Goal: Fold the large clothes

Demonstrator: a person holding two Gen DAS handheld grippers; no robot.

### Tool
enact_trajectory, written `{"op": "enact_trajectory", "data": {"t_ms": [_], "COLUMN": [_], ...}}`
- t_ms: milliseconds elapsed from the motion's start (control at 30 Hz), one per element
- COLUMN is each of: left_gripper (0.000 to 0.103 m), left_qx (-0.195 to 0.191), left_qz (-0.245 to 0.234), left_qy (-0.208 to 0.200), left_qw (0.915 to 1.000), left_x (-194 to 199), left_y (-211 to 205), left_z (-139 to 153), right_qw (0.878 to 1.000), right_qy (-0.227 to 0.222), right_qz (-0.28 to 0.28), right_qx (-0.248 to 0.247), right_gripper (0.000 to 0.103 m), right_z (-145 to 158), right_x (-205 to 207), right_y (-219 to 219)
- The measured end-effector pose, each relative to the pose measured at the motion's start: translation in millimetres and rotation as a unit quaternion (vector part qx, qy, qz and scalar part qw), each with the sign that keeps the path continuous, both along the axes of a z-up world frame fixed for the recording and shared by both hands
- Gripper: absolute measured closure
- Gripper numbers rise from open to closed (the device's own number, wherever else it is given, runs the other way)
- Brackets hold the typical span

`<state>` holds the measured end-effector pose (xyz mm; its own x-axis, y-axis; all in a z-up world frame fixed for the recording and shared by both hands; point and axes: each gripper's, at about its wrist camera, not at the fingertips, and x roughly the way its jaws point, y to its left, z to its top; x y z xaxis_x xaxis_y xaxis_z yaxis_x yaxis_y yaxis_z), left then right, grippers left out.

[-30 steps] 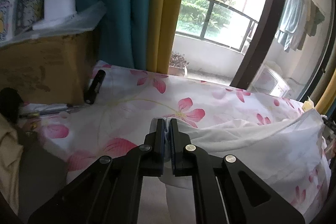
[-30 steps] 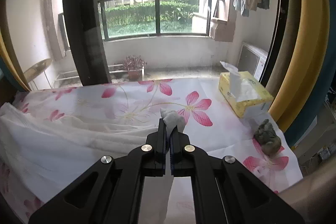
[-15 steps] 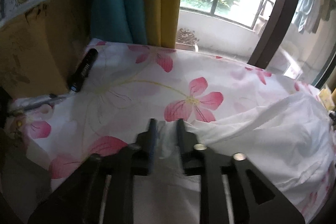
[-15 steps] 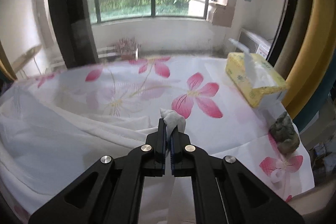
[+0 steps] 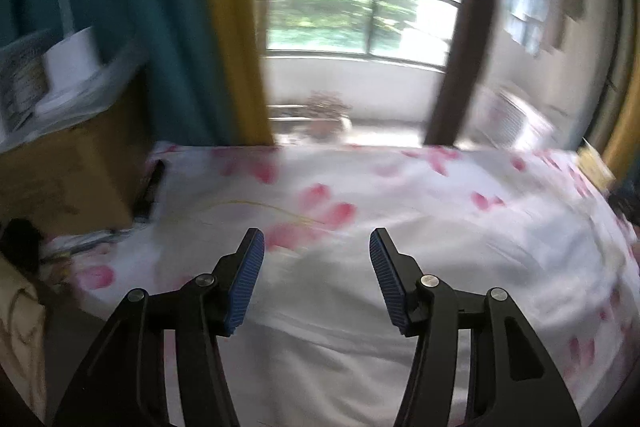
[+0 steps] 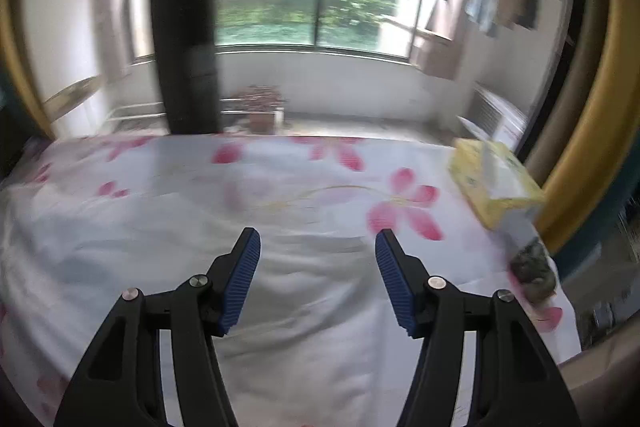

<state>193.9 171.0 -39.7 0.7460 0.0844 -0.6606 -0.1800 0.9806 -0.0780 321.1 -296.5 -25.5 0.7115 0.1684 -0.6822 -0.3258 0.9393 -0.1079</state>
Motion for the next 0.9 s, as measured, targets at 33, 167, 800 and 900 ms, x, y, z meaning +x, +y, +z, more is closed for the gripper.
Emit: {"op": "enact_trajectory", "data": {"t_ms": [33,167,800,900], "left_gripper": [0.045,0.045,0.045,0.045], "left_qx": [0.001,0.013,0.055,0.065], "left_qz": [-0.018,-0.083,-0.186,-0.189], "left_qy": [0.006,0.027,0.089,0.088], "left_qw": [0.9998,0.9961,0.9769,0.9759], "left_x": [1.4,2.4,-5.6,-4.6], "left_y": [-12.0,-59.4,-127.3,-129.3], "left_z": [-2.6,-13.7,-50.7,-51.6], "right_qw": [1.0,0.998,0.985,0.985], "right_qy": [0.001,0.012,0.049,0.04], "right_qz": [0.01,0.061,0.142,0.136], "right_qx": [-0.002,-0.015,-0.088,-0.098], "right_gripper": [0.043,0.043,0.043,0.043], "right_z": [-0.6,-8.8,-49.4,-51.5], "right_x": [-4.1,-27.9,-88.8,-85.3], "right_y": [6.5,38.3,74.4,77.9]}}
